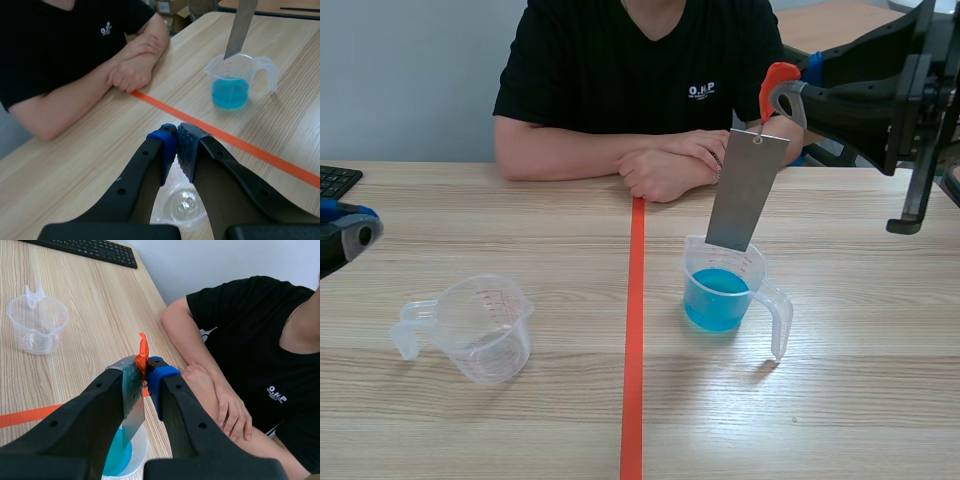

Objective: Do the redox reaction experiment.
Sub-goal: 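Move the plate over the blue solution, then point at the plate with the left hand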

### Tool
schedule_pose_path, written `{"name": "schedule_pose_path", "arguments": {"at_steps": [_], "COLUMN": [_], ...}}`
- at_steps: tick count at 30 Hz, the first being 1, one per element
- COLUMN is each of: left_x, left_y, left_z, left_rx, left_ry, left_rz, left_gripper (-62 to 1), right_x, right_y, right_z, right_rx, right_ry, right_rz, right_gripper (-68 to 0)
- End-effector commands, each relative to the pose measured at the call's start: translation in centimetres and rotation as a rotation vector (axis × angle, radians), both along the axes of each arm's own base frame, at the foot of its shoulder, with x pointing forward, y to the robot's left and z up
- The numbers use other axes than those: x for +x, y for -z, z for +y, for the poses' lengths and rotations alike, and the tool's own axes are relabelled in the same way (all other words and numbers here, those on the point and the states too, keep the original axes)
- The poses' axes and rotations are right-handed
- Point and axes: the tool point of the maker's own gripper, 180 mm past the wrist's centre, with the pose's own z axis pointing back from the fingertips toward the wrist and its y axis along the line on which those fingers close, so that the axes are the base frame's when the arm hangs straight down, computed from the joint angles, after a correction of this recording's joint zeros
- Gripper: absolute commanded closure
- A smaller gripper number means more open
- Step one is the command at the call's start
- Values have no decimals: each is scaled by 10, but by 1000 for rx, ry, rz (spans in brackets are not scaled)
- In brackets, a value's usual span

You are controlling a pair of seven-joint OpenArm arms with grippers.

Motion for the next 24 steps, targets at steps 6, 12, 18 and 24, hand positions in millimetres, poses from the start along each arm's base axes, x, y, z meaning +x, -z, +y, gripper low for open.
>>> {"name": "schedule_pose_path", "arguments": {"at_steps": [6, 12, 18, 24], "left_x": [3, 14, 32, 50], "left_y": [3, 9, 26, 43], "left_z": [-47, -82, -103, -113], "left_rx": [-52, -8, 4, 15], "left_ry": [97, 136, 135, 116], "left_rz": [-19, -92, -106, -105], "left_gripper": [-41, -41, -41, -40], "right_x": [3, 3, 3, 3], "right_y": [-15, -15, -15, -15], "right_z": [0, 0, 0, 0], "right_rx": [25, 25, 25, 27], "right_ry": [-3, -3, -3, -3], "right_rz": [-40, -40, -40, -40], "right_gripper": [-17, -17, -17, -17]}}
